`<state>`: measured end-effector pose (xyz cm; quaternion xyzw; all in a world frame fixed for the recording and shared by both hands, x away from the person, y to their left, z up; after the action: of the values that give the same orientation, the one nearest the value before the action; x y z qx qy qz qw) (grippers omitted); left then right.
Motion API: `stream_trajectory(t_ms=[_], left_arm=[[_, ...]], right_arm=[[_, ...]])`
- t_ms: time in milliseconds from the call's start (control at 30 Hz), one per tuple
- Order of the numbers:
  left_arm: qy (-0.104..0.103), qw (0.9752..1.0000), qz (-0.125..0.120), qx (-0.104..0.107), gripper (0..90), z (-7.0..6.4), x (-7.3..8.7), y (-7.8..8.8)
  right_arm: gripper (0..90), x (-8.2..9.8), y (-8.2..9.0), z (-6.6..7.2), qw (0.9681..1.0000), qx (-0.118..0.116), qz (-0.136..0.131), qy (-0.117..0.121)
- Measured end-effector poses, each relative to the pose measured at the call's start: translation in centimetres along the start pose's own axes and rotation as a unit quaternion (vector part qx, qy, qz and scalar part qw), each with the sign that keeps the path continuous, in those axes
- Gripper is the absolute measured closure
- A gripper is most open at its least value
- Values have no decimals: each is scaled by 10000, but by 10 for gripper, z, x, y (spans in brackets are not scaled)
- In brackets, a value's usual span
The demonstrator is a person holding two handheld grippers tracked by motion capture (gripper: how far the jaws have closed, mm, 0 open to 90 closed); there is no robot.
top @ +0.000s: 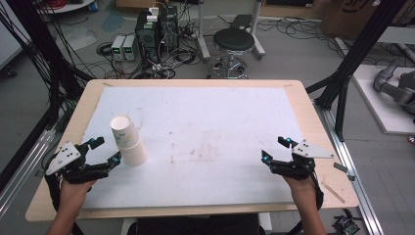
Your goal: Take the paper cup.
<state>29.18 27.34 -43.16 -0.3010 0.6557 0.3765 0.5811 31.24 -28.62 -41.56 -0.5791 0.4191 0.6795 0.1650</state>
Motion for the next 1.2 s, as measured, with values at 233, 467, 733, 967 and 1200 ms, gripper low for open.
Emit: stream_trajectory(t_ms=[233, 467, 733, 967, 1200], left_arm=[[6, 10000, -14, -24, 158, 1, 0, 1], [78, 9999, -94, 3, 158, 3, -6, 3], [92, 9999, -103, 4, 158, 4, -12, 4], [73, 9996, -252, 119, 158, 0, -22, 8], [89, 9996, -208, 154, 158, -5, -32, 11]], right_arm=[[206, 0, 0, 0, 10000, -14, -12, 32], [205, 2, -2, 1, 9999, -102, 35, -35], [206, 3, -3, 0, 9997, -194, 106, -49], [199, 1, -3, 5, 9996, -224, 160, 15], [199, -2, -4, 8, 9995, -281, 145, 6]])
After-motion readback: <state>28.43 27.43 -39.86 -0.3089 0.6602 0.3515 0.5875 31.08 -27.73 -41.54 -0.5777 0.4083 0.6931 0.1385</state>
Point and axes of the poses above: each handheld gripper's, and its own axes: y roughly backward along the jaws, x roughly out of its underside, z roughly to its left, the point moved 4 cm from there along -y, roughly forward along the jaws, and after that the axes turned 4 degrees about -x, right-handed, at the moved point
